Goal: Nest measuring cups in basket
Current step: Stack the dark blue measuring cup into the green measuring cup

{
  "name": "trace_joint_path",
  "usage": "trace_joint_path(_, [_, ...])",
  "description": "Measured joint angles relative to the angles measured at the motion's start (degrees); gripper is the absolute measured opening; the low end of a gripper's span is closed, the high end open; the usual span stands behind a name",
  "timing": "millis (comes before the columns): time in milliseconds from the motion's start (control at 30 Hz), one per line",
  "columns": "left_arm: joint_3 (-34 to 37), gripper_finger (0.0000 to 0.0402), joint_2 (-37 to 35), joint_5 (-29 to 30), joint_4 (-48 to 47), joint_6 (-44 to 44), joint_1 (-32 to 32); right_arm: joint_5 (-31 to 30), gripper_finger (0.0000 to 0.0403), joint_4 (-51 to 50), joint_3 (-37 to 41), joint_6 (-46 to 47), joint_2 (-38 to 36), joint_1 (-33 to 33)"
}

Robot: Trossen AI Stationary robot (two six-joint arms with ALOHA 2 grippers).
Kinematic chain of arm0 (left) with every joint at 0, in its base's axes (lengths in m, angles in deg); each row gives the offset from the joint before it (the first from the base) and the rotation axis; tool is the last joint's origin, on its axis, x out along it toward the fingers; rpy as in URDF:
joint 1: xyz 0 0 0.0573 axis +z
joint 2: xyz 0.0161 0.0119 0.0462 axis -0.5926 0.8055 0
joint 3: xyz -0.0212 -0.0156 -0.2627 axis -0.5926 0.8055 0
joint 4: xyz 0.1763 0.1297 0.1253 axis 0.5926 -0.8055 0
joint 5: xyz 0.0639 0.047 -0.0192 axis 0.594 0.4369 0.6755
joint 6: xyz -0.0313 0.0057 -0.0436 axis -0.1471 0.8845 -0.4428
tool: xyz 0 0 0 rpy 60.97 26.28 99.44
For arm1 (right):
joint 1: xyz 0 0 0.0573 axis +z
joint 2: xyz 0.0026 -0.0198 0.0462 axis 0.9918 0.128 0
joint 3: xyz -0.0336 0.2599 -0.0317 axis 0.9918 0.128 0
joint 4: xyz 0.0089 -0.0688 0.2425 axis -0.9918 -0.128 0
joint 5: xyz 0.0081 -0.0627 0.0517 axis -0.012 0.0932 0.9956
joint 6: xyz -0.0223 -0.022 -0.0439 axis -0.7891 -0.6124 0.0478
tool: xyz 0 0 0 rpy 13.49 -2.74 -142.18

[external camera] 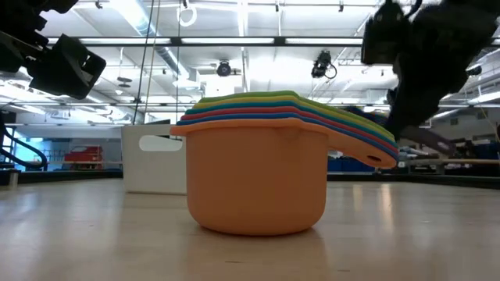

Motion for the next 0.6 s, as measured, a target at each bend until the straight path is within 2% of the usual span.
trace_joint_path(233, [0.0, 0.0233, 0.0, 1.65, 0.05, -0.02, 0.01, -4.93, 0.0193, 6.72, -0.02, -0.05, 0.06, 4.83])
trace_joint_path(600, [0.0, 0.0233, 0.0, 1.89, 0.1, -0.04, 0.06, -10.1, 0.0193, 17.91, -0.02, -4.87, 0.07, 7.7])
